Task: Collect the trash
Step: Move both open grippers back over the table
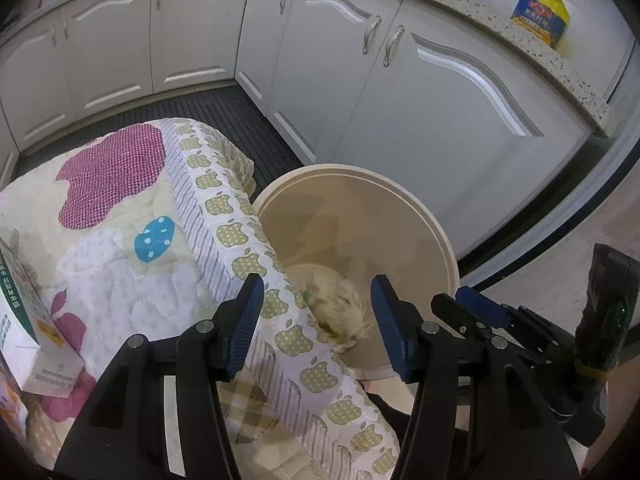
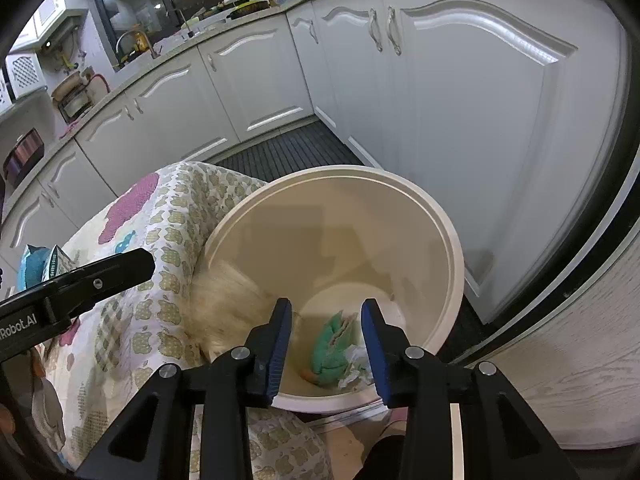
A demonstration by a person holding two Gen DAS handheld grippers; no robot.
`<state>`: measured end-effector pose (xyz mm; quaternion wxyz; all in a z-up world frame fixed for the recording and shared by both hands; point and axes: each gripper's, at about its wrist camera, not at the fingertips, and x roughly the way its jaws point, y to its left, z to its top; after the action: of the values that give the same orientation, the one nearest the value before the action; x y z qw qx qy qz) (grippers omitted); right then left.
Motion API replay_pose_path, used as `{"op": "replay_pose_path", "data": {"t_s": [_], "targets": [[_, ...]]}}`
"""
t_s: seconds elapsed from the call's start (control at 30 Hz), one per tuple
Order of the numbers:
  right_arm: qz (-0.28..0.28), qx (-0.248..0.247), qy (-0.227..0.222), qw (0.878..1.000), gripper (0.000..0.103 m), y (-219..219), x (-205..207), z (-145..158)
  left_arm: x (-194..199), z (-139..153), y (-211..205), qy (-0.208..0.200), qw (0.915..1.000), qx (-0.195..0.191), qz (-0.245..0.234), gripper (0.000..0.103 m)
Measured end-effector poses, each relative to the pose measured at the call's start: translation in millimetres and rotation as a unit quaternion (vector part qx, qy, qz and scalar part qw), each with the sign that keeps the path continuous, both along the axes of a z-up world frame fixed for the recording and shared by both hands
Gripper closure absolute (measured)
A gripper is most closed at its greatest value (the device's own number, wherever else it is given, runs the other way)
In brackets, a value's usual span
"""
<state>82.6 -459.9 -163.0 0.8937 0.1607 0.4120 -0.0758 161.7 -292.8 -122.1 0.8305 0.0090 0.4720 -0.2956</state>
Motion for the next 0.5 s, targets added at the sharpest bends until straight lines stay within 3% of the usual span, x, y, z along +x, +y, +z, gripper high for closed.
{"op": "replay_pose_path", "data": {"t_s": [0.5], "targets": [[0.009, -0.005, -0.013, 1.000, 0.065, 13, -4, 13, -18, 15, 11, -0.017, 0.9998, 0.000, 0.006, 0.049]]}}
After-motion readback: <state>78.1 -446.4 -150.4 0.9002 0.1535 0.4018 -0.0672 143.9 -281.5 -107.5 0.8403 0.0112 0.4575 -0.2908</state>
